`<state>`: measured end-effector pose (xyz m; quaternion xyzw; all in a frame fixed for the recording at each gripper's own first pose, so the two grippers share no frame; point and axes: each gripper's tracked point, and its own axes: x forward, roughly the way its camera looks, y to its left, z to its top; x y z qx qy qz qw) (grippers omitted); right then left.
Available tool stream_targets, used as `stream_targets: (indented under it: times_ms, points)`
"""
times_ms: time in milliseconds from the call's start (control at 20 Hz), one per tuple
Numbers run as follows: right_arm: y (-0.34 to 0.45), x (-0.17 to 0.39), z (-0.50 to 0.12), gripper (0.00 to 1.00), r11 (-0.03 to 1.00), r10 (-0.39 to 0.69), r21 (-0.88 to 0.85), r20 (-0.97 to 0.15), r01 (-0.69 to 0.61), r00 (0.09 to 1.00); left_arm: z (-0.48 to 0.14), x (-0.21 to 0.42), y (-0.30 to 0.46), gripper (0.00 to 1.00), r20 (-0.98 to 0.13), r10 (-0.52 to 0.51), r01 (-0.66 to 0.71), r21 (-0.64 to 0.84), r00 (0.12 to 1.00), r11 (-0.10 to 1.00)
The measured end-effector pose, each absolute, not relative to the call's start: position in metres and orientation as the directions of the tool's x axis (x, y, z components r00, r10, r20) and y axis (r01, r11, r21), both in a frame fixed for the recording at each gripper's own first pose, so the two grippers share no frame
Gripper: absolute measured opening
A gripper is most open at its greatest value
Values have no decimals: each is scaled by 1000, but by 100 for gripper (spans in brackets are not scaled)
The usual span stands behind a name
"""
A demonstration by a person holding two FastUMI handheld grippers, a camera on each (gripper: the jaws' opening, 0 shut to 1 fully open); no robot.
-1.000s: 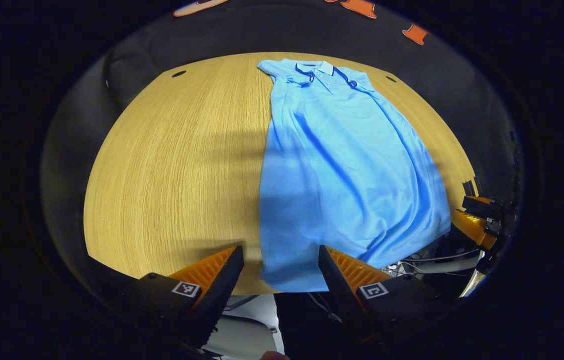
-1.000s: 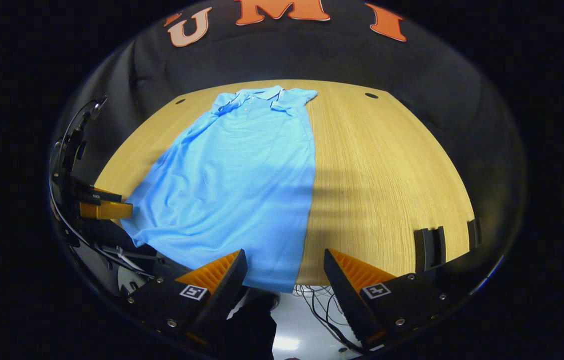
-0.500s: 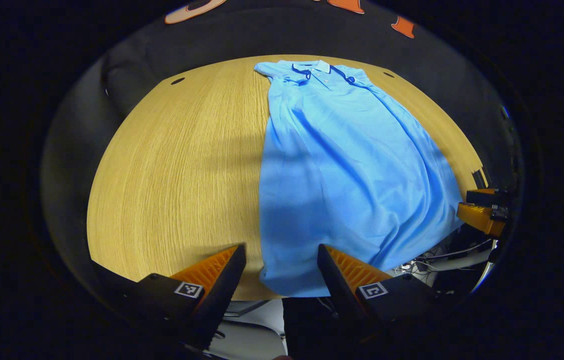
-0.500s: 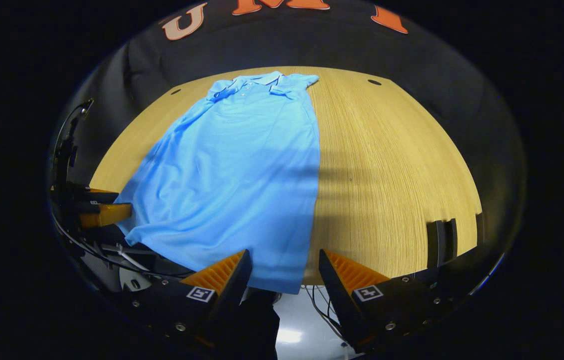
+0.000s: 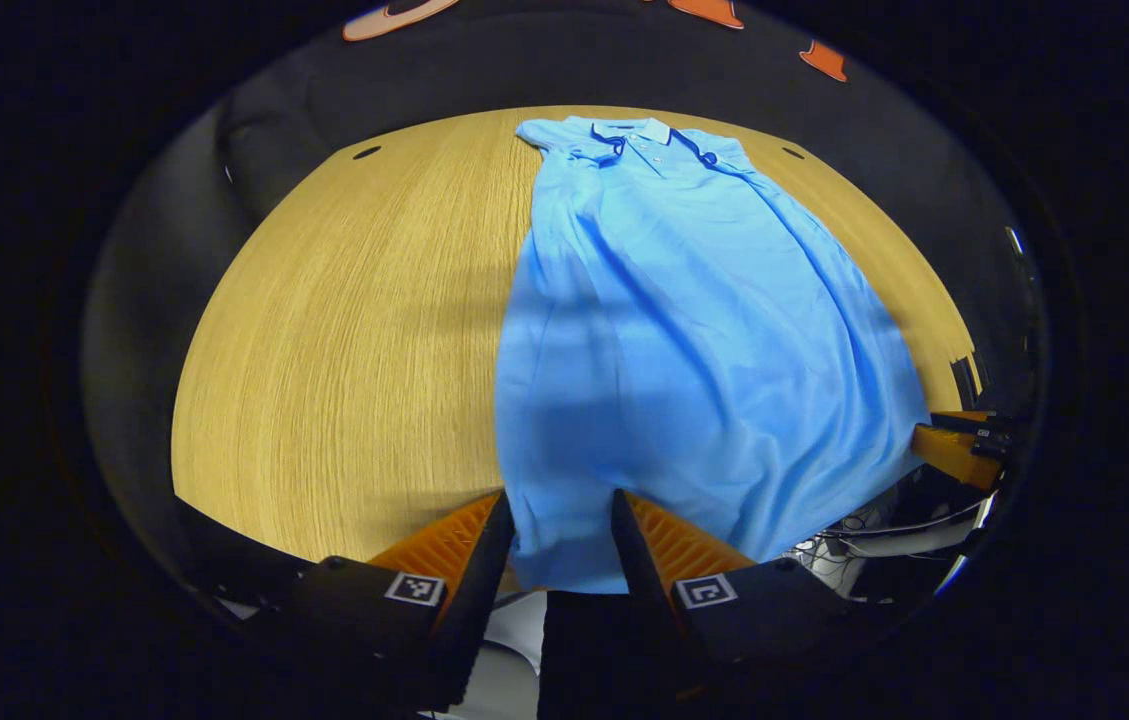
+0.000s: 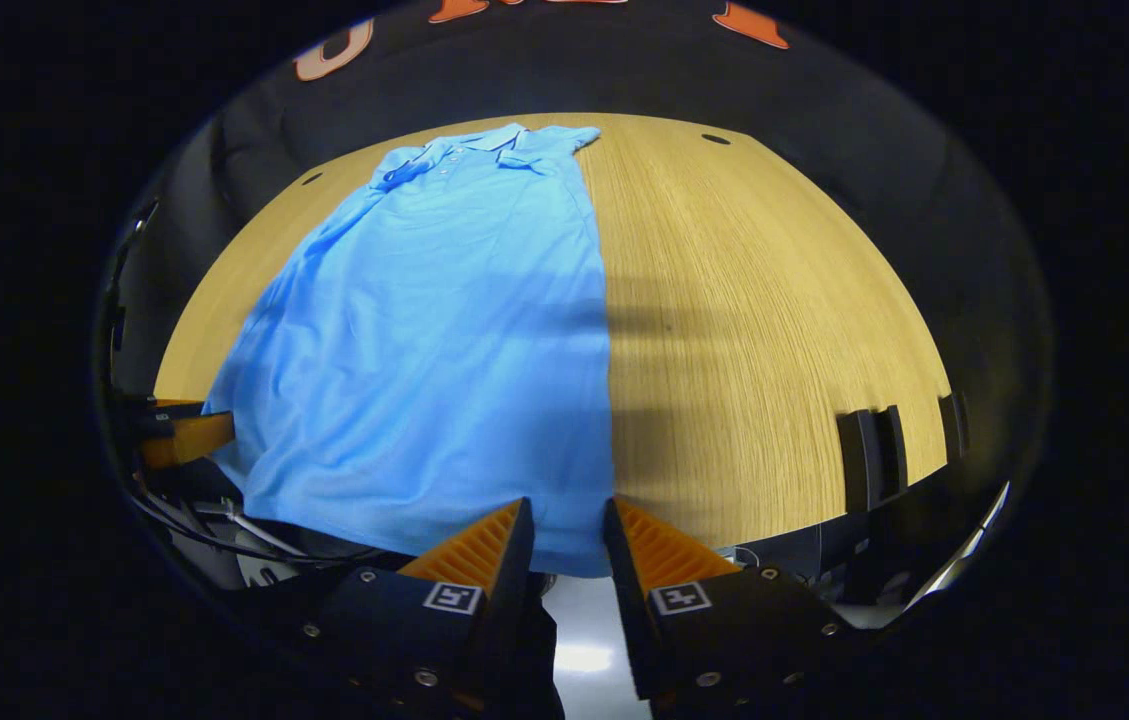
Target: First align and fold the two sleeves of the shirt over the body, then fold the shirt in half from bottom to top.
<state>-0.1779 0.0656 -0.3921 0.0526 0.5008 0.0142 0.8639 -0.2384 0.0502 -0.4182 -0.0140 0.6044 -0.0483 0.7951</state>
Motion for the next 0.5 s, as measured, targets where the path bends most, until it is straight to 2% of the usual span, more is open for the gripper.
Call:
stream_targets:
  times_ms: [50,100,150,200,250,300,500]
  points:
    - [60,-176,-392,42,990,70,120,-868,70,491,-417,-235,46,64,-958,-103,55,-92,267,994]
    - [57,-172,-392,24,982,76,150,-868,114,490,-419,-236,43,55,-960,-109,61,-96,258,993]
    - [57,-171,-392,14,973,95,185,-867,138,490,-419,-235,38,44,-957,-120,76,-103,263,992]
    - [58,-171,-392,7,967,115,211,-864,146,490,-419,-235,35,36,-958,-119,75,-102,260,992]
    - [57,-171,-392,7,961,131,232,-861,150,491,-417,-236,35,17,-958,-114,82,-95,262,992]
    - [57,-171,-392,4,955,142,250,-861,162,488,-417,-236,33,12,-959,-114,82,-96,261,992]
    - [57,-160,-367,3,939,189,311,-823,148,536,-404,-231,28,9,-953,-137,72,-122,270,990]
